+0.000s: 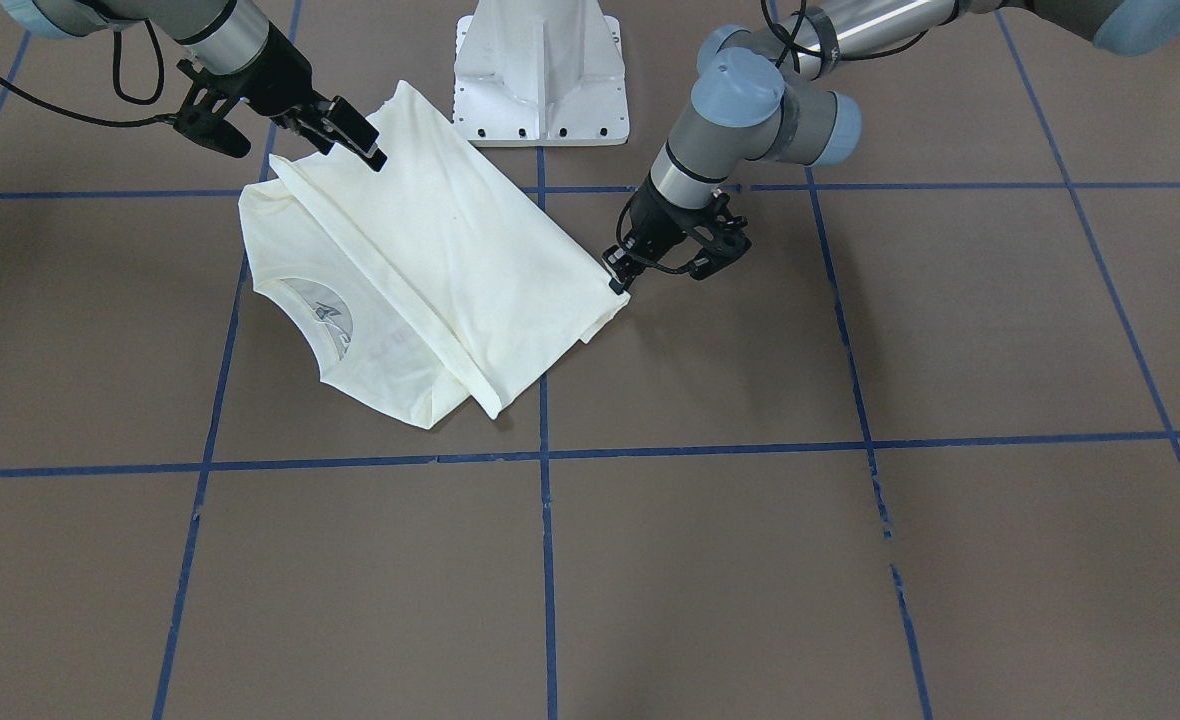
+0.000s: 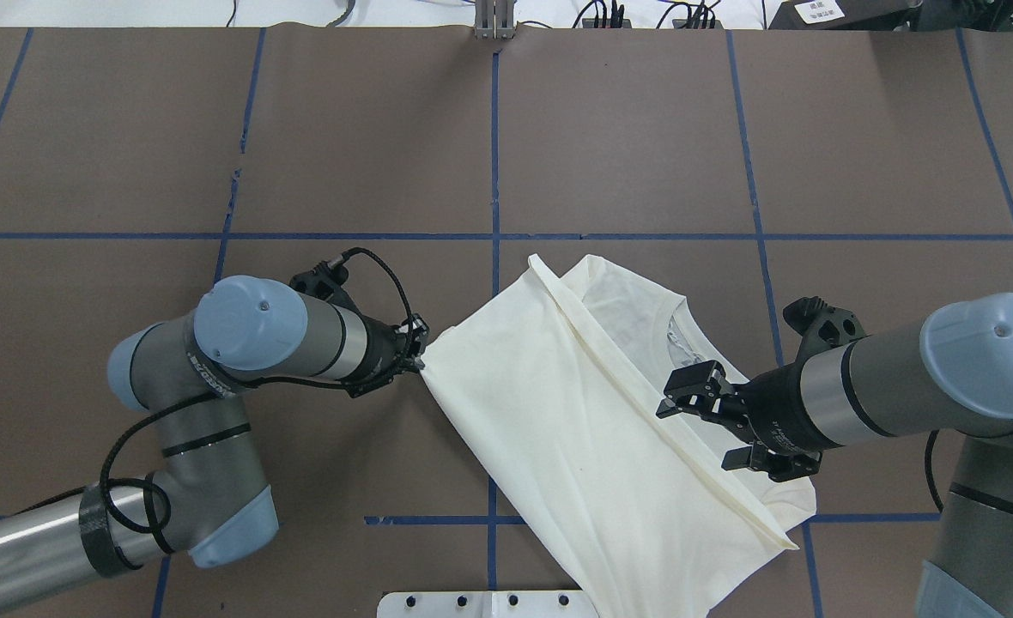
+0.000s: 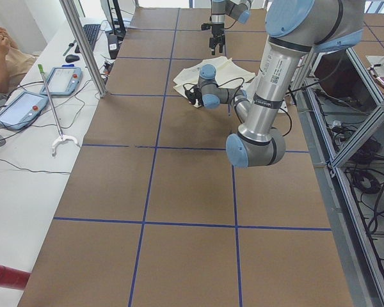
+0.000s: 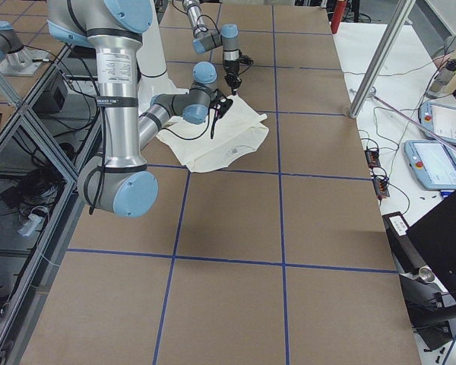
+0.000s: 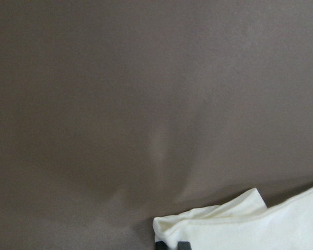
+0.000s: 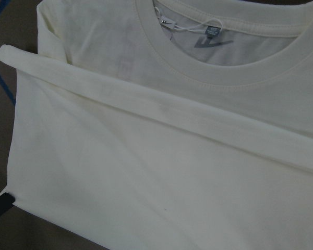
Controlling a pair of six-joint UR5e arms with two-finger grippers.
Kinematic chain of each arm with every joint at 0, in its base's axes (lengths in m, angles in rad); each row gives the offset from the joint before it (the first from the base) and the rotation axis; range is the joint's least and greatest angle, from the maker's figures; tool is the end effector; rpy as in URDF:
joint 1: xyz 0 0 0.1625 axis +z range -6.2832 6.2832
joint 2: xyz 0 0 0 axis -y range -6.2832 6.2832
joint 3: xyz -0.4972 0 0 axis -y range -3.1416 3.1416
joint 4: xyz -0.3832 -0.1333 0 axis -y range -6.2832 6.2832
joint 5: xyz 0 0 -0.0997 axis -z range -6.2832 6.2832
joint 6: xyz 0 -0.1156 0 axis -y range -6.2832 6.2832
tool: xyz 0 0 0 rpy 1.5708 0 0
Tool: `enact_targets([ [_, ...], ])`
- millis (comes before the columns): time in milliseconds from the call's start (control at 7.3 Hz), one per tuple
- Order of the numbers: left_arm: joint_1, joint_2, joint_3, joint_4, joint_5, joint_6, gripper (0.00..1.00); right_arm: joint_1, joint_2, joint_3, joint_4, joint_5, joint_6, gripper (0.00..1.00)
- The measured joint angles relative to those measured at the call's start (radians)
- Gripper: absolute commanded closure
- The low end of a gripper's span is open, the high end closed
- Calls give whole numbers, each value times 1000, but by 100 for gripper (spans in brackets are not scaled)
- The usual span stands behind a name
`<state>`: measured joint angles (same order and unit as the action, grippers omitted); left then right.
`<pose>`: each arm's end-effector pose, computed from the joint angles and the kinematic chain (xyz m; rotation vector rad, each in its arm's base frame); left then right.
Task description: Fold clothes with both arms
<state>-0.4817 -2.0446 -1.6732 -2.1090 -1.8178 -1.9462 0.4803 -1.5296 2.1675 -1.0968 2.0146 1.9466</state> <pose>0.5653 -0.4140 0.3560 -0.1646 1.1389 -0.6252 -0.3747 -0.2895 0.3879 -0.3425 -1.1229 0.5107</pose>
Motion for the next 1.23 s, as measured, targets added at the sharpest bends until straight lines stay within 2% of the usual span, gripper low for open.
enact_targets([
  [137,-62,-3,15,-1,0,85,100,-1,10,-2,0,-11,0,0],
  [274,-131,-41,77,-7,-1,134,100,-3,29,-2,1,-20,1,0],
  [411,-197,-135,207,-25,-1,156,100,-4,47,-5,2,-27,0,0],
  [548,-252,-256,386,-81,0,176,100,-6,58,-10,3,-29,-2,0],
  [685,-296,-354,561,-166,4,206,81,-7,65,-15,5,-30,-3,0],
  [822,-325,-403,659,-226,7,235,53,-9,71,-18,7,-31,-3,0],
  [959,-339,-415,673,-248,5,253,52,-12,87,-29,5,-32,-3,0],
  [1096,-346,-381,599,-244,-17,259,52,-18,127,-69,1,-42,-5,0],
  [1233,-349,-297,458,-223,-62,259,52,-32,188,-129,-20,-66,-13,0],
])
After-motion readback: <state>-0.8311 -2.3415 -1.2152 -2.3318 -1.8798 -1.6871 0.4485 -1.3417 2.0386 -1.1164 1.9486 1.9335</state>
